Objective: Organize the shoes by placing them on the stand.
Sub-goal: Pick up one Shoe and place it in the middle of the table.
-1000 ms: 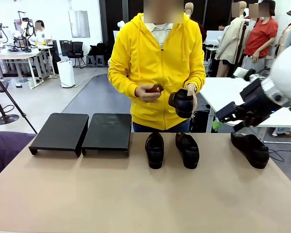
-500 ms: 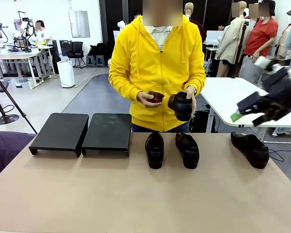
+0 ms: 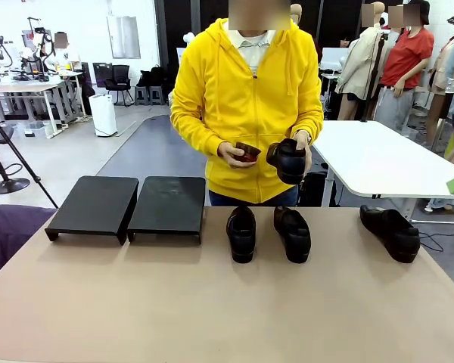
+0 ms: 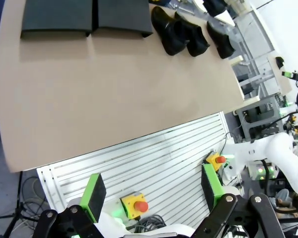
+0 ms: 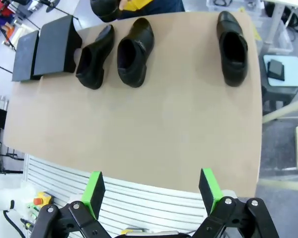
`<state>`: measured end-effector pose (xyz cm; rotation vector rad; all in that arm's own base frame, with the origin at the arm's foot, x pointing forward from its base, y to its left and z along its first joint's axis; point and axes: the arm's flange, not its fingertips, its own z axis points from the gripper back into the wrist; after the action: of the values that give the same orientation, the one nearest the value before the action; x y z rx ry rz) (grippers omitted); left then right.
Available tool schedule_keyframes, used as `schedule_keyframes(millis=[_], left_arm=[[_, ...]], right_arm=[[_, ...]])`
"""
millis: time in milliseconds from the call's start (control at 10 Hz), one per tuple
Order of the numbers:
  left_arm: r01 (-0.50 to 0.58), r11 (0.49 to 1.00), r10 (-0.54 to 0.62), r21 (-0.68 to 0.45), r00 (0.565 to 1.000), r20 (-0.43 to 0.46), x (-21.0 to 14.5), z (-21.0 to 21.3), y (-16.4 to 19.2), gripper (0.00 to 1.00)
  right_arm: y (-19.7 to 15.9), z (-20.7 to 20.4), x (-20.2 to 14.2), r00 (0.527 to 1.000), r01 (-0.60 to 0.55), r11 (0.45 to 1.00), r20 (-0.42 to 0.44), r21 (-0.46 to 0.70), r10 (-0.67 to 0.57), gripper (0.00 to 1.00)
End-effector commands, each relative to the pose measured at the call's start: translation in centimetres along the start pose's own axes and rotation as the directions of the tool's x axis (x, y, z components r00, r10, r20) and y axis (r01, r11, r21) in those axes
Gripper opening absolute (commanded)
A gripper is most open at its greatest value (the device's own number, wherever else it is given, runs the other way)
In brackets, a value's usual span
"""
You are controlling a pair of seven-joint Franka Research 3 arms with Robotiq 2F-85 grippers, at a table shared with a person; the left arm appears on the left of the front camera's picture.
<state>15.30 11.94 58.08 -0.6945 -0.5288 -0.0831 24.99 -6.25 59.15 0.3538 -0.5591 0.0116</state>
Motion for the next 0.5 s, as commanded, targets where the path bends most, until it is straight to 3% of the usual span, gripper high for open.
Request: schedule_keyframes(millis=[0, 200, 400], left_arm=[[0.015, 1.0, -0.015, -0.016, 1.0, 0.001, 0.0, 0.0, 0.0, 1.0], [0.015, 1.0, -0.015, -0.016, 1.0, 0.001, 0.0, 0.0, 0.0, 1.0], [0.015, 1.0, -0.015, -0.016, 1.0, 0.001, 0.0, 0.0, 0.0, 1.0]], right_arm=[[0.2, -1.6, -0.4, 1.0, 0.005, 1.0, -0.015, 0.001, -0.005, 1.0], [0.5, -3.1, 1.5, 0.993, -0.063, 0.996, -0.095, 0.06, 0.068, 1.0], [-2.0, 1.8, 1.8, 0.988, -0.067, 0.995, -0.134, 0.067, 0.076, 1.0]])
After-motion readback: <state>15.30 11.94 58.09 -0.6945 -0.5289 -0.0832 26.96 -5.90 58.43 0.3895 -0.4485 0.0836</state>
